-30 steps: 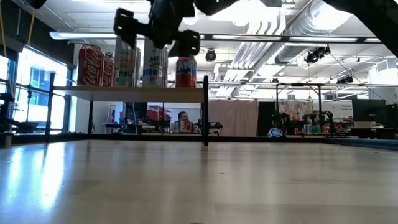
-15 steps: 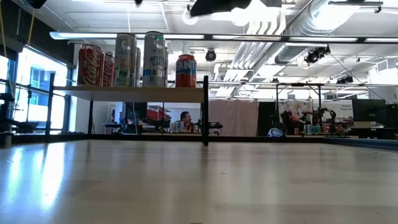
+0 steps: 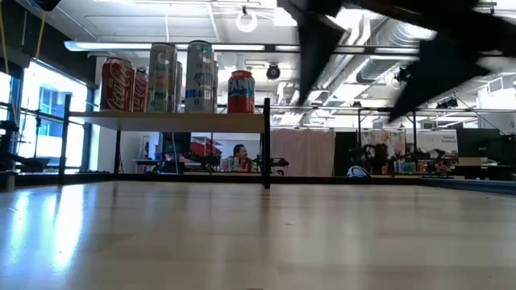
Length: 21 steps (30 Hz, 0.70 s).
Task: Place canned beverage on shelf
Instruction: Put the orange soda can on the shelf aligned with the other orange soda can
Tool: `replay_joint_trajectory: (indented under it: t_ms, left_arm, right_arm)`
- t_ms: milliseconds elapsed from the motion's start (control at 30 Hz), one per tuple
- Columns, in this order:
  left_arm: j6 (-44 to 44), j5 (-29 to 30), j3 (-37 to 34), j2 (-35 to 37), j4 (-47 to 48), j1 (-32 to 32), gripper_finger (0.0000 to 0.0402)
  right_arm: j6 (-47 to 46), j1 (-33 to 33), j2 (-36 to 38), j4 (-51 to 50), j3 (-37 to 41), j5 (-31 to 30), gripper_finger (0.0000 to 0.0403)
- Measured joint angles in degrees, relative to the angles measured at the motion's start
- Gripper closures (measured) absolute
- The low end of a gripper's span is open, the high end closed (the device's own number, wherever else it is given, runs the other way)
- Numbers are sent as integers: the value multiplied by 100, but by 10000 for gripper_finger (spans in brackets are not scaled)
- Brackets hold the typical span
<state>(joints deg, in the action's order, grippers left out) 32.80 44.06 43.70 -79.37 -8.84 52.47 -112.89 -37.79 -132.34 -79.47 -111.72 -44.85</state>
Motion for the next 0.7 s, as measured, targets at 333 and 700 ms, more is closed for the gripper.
replay_joint_trajectory:
  t_ms: [333,700]
  left_arm:
    - [0,0,-2,1,-2,2,14]
    - [0,0,-2,1,0,1,14]
  right_arm:
    - [-1719,-211,1141,-1053,122,2424,5]
    - [-2195,-122,3581,-1060,1947,3995,5]
